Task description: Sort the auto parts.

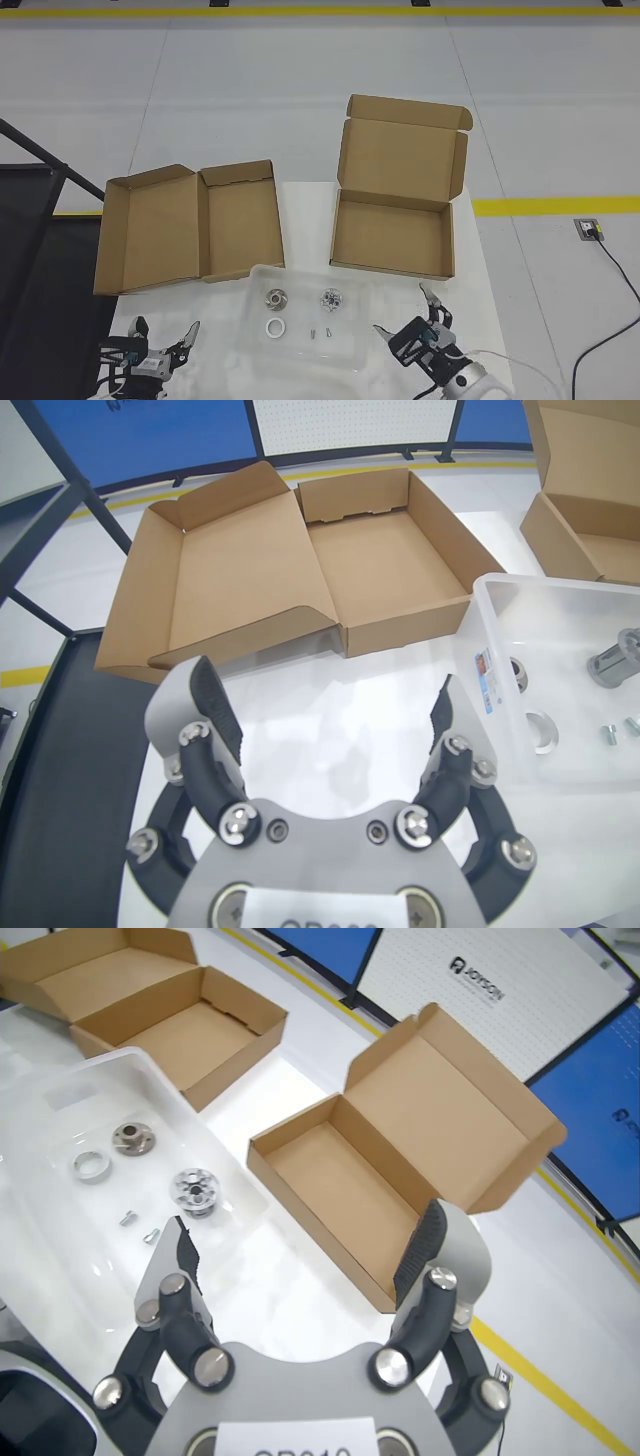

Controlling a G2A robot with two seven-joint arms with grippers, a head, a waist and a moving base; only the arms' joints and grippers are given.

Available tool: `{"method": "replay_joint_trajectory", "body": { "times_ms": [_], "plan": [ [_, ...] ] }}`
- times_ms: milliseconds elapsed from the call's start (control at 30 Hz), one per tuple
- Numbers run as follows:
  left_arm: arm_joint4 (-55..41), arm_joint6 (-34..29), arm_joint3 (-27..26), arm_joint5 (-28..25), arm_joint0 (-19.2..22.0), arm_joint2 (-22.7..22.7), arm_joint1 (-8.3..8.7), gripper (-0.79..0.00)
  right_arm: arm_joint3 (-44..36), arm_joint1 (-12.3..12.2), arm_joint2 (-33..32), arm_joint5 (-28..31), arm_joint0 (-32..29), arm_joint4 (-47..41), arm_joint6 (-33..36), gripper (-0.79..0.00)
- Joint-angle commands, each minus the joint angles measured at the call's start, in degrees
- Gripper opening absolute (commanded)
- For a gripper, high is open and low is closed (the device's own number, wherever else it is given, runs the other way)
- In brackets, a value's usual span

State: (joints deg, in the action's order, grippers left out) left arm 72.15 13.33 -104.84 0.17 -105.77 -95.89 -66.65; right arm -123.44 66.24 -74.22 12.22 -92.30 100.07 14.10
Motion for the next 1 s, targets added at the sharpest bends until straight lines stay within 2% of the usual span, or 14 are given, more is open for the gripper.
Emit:
{"method": "replay_joint_trajectory", "body": {
  "times_ms": [0, 333, 467, 667, 800, 967],
  "plan": [
    [0.0, 0.0, 0.0, 0.0, 0.0, 0.0, 0.00, 0.000, 0.1, 0.1, 0.9, -0.4, 0.6, 0.3, 1.2, 0.000],
    [0.0, 0.0, 0.0, 0.0, 0.0, 0.0, 0.00, 0.000, 0.1, 0.1, 0.9, -0.4, 0.6, 0.3, 1.2, 0.000],
    [-0.2, -0.2, 0.0, 0.0, 0.2, 0.0, -0.02, 0.000, -0.8, 0.1, 4.1, 4.2, 1.9, 2.7, 1.0, 0.000],
    [-0.3, -0.6, -0.6, -0.2, 1.1, -0.4, -0.19, 0.000, 6.7, 2.8, 17.9, 6.1, 13.9, -0.9, 16.2, 0.000],
    [-0.5, -0.3, -0.2, 0.1, 0.4, -1.1, -0.32, 0.000, 12.9, 5.3, 25.0, 0.3, 20.7, -1.4, 26.7, 0.000],
    [-0.6, -0.5, 0.0, 0.1, 0.3, -1.2, -0.38, 0.000, 19.4, 8.4, 28.0, -7.1, 27.3, -12.1, 34.7, 0.000]
  ]
}}
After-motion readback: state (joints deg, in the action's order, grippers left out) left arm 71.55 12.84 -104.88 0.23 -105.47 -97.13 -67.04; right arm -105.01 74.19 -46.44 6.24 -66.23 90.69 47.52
